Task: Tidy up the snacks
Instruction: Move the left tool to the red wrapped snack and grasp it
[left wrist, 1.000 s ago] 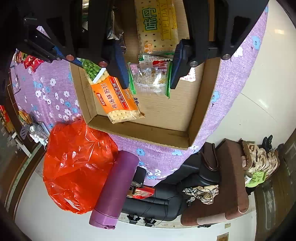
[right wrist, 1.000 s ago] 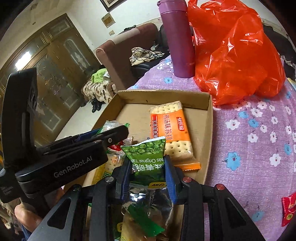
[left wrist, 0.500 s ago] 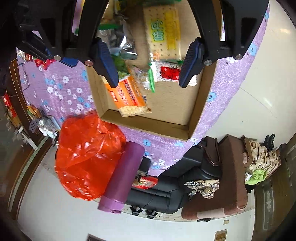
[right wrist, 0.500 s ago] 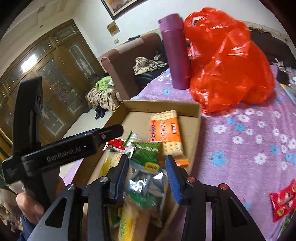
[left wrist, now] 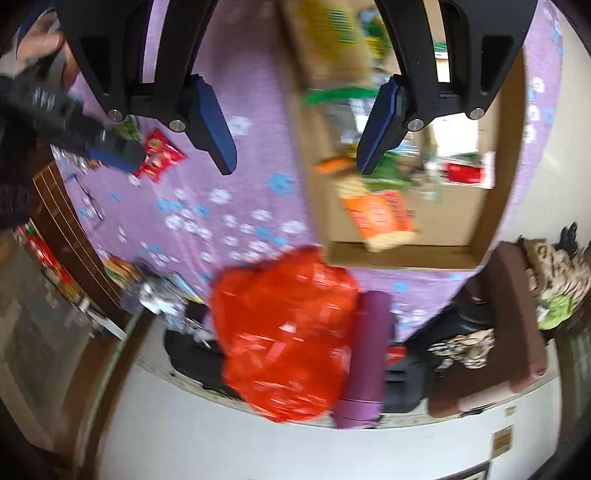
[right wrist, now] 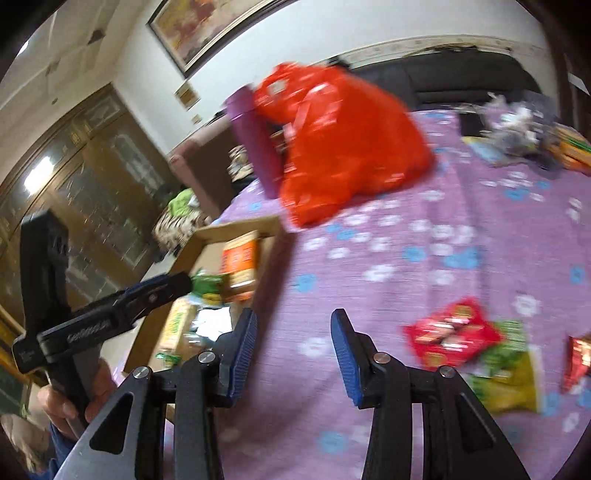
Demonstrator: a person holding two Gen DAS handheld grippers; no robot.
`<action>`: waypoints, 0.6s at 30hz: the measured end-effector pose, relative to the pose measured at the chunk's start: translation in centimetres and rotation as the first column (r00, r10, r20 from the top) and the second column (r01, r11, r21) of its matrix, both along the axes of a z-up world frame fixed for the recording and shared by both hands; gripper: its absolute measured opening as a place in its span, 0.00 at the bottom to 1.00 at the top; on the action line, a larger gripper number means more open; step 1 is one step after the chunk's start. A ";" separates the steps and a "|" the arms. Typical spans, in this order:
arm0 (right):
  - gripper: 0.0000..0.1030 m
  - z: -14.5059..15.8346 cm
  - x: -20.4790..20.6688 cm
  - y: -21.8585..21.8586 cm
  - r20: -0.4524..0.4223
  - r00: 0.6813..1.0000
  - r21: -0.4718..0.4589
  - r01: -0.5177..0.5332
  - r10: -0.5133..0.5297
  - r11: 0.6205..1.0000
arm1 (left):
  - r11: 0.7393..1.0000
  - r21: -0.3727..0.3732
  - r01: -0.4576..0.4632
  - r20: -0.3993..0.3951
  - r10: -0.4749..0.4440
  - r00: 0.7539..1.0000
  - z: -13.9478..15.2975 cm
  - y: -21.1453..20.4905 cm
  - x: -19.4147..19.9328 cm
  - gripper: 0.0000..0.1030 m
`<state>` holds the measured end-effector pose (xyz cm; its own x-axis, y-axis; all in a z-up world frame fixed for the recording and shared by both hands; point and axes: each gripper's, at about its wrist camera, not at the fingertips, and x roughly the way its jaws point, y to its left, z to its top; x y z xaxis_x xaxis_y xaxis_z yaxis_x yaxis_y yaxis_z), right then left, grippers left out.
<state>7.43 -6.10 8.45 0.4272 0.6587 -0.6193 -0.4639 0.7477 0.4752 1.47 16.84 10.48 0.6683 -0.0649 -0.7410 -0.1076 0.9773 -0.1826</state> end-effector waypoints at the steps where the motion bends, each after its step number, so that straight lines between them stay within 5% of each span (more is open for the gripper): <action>1: 0.45 -0.1 0.4 -1.8 -0.002 0.999 0.014 0.042 -0.042 0.999 | 1.000 0.004 0.019 -0.006 -0.019 1.000 -0.1 -1.1 0.3 0.65; 7: 0.47 -1.6 2.3 -9.1 0.001 0.971 0.050 0.237 -0.237 0.970 | 0.987 0.054 0.154 -0.072 -0.150 0.986 -2.7 -9.2 2.7 0.65; 13: 0.47 -2.8 3.6 -11.9 -0.060 0.961 0.102 0.276 -0.271 0.956 | 0.954 0.133 0.267 -0.115 -0.253 0.961 -5.8 -15.2 4.9 0.64; 18: 0.47 -2.8 3.6 -12.7 -0.082 0.955 0.136 0.295 -0.286 0.946 | 0.915 0.267 0.302 -0.114 -0.281 0.953 -7.2 -18.1 6.2 0.73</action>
